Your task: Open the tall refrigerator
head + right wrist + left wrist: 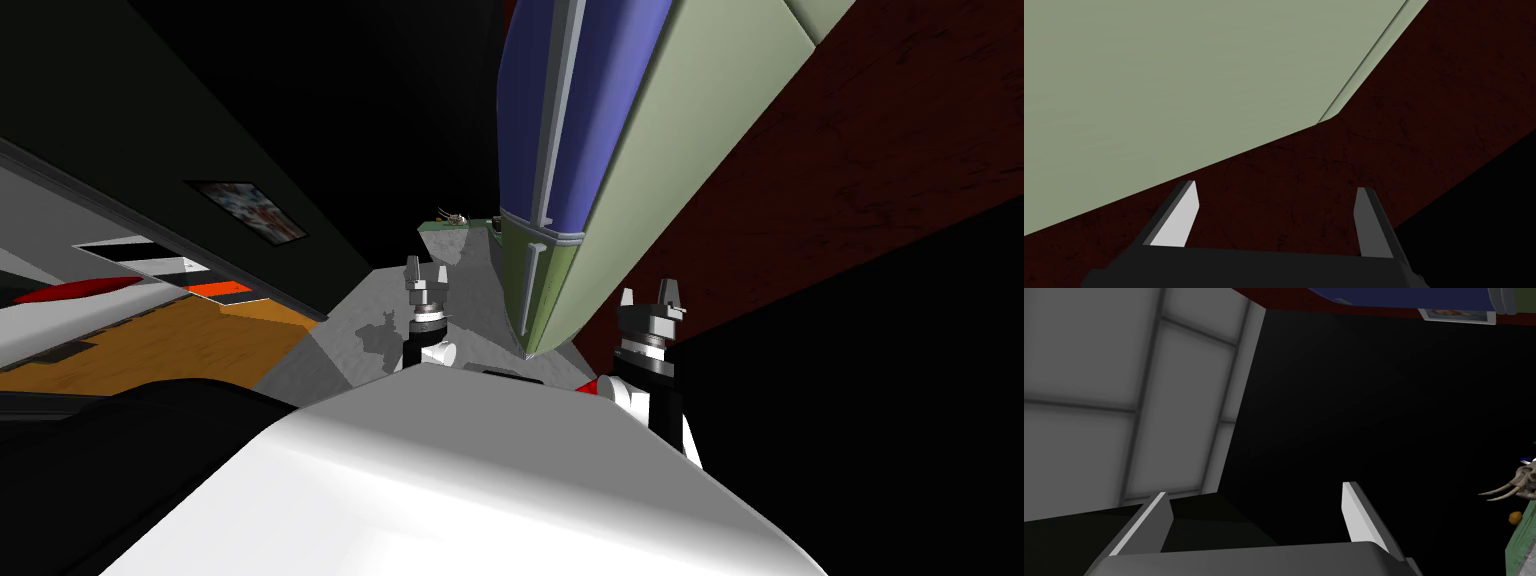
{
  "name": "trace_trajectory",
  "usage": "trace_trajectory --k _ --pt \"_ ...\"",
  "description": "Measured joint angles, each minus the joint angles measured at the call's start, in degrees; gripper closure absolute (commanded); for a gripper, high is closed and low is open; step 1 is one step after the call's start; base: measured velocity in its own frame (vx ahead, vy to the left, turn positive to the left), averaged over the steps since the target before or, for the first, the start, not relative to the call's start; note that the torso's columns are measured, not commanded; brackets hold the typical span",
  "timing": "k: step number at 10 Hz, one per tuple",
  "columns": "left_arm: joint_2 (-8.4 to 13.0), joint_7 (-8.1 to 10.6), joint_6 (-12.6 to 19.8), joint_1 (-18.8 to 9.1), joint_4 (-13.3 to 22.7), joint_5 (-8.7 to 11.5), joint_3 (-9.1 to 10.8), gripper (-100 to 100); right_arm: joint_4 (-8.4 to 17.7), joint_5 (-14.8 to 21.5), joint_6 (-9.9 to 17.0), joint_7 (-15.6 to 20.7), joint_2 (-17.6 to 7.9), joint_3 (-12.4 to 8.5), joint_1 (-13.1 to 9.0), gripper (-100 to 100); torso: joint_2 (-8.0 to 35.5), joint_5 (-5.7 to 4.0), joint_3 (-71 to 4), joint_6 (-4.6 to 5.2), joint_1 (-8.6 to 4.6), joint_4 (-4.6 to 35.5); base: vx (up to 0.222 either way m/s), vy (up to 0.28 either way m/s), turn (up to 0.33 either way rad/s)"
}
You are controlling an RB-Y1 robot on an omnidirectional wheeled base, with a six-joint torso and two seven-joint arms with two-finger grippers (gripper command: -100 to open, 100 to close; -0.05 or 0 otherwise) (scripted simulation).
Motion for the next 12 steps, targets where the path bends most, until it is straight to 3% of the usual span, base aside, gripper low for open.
trace_trajectory --k 2,9,10,12 --pt "0.0 0.0 0.0 0.0 0.0 0.0 0.0 0 0.0 0.0 0.0 0.0 0.0 0.0 0.0 0 5.97 0.0 -12.0 0.0 0.0 6.0 0.0 0.0 0.0" --pt "0.0 0.0 -0.01 0.0 -0.02 0.0 0.0 0 -0.02 0.0 -0.01 0.0 0.0 0.0 0.0 0 35.39 0.0 -70.73 0.0 0.0 35.37 0.0 0.0 0.0" --pt "0.0 0.0 -0.01 0.0 -0.02 0.0 0.0 0 -0.02 0.0 -0.01 0.0 0.0 0.0 0.0 -100 39.62 0.0 -79.19 0.0 0.0 39.6 0.016 0.008 -0.018" --pt "0.0 0.0 0.0 0.01 0.01 0.0 0.0 0 0.19 0.67 -0.25 0.2 -2.15 -0.45 -0.4 -100 42.03 0.01 -84.29 0.0 0.04 42.04 0.026 0.017 -0.039"
